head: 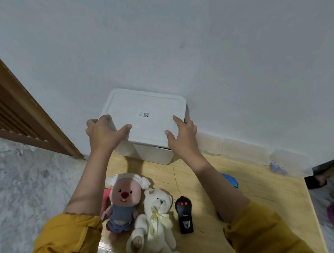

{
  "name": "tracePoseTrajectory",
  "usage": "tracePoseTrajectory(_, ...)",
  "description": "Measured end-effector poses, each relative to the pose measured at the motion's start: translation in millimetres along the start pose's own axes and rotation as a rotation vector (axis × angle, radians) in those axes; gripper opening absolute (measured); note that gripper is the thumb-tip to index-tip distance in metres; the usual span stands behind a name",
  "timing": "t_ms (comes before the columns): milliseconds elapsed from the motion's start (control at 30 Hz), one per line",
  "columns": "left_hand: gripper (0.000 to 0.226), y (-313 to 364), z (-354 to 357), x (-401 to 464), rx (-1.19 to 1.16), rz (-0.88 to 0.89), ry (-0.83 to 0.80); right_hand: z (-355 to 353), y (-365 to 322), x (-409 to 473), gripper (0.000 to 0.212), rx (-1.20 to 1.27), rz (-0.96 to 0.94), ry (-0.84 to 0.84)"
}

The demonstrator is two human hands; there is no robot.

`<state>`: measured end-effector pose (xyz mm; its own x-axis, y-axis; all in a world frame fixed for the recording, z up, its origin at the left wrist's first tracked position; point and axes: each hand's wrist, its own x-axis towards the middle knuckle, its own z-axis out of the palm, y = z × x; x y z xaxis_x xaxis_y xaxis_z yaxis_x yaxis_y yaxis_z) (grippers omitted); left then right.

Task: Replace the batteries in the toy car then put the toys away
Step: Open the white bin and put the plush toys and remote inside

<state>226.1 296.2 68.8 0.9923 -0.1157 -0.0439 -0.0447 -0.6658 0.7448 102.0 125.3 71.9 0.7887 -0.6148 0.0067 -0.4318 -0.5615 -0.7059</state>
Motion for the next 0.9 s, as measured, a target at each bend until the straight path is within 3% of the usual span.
tracePoseTrajectory(233, 0.078, 15.6, -10.5, -30.4, -0.008, 0.107, 0.06, -19.8, 1.8, -16.5, 0.063, -0.016, 0.0, 0.02)
tracePoseTrajectory(500, 0.078, 55.8, 23.0, -127.9, 0.054, 0.216, -0.012, -82.6, 59.9, -74.3, 0.085, 0.008, 0.171, 0.041)
tracePoseTrajectory(900, 0.074, 95.0, 158.8, -346.7, 0.355, 0.336, -0.396, -210.8, 249.7, -223.7, 0.091, -0.028, 0.502, 0.115)
